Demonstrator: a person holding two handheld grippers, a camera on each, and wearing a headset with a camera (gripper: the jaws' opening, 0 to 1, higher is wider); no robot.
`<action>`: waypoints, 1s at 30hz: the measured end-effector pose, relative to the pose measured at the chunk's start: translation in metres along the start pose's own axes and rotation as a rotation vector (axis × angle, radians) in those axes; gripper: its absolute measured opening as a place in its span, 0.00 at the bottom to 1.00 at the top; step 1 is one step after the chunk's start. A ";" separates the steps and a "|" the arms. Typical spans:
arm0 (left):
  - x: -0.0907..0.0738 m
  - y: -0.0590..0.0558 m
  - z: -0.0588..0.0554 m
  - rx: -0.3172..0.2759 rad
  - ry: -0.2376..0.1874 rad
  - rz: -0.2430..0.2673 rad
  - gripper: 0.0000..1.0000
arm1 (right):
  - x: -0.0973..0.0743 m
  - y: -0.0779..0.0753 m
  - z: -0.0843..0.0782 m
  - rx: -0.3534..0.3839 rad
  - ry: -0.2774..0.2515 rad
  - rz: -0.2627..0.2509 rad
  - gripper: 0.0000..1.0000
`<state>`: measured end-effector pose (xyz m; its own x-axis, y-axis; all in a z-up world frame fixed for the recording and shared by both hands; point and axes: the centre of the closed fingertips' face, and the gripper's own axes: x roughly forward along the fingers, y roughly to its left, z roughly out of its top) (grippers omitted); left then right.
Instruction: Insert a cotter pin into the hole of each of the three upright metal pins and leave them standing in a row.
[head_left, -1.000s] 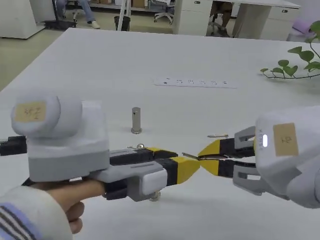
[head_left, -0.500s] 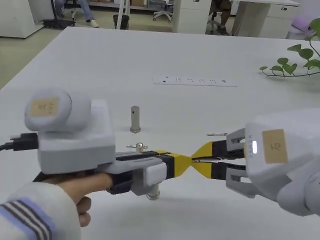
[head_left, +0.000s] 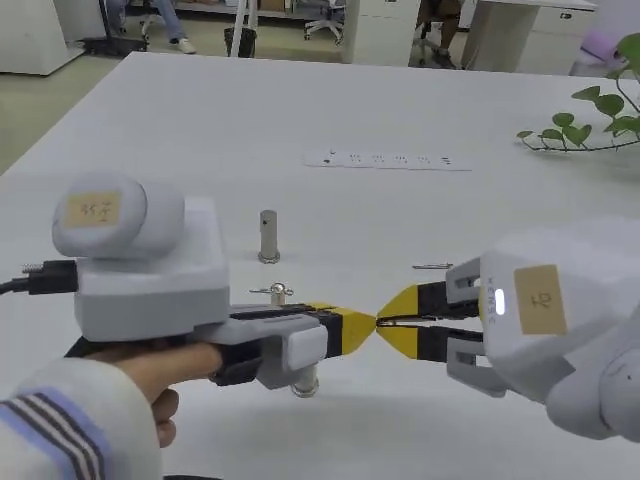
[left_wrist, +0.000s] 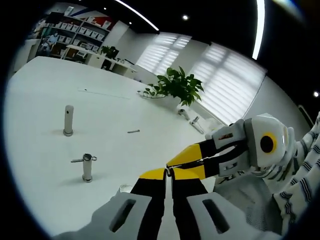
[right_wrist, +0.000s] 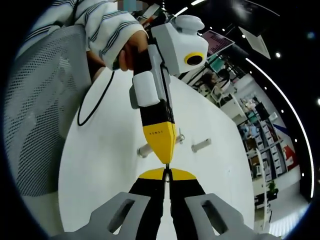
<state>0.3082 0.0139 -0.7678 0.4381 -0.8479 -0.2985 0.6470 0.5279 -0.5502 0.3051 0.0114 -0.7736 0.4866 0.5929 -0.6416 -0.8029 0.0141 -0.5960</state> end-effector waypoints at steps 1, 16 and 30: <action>0.000 0.000 0.000 0.002 0.002 -0.002 0.01 | 0.000 0.000 0.000 0.001 -0.001 0.000 0.03; -0.006 -0.003 -0.001 0.067 0.021 0.011 0.00 | -0.001 0.002 0.006 -0.024 -0.014 0.016 0.03; -0.014 0.003 -0.006 0.082 0.033 0.025 0.00 | -0.001 0.003 0.005 0.109 -0.052 0.063 0.15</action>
<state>0.3003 0.0270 -0.7695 0.4345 -0.8349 -0.3378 0.6855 0.5498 -0.4773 0.3002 0.0149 -0.7719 0.4177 0.6362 -0.6486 -0.8654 0.0612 -0.4974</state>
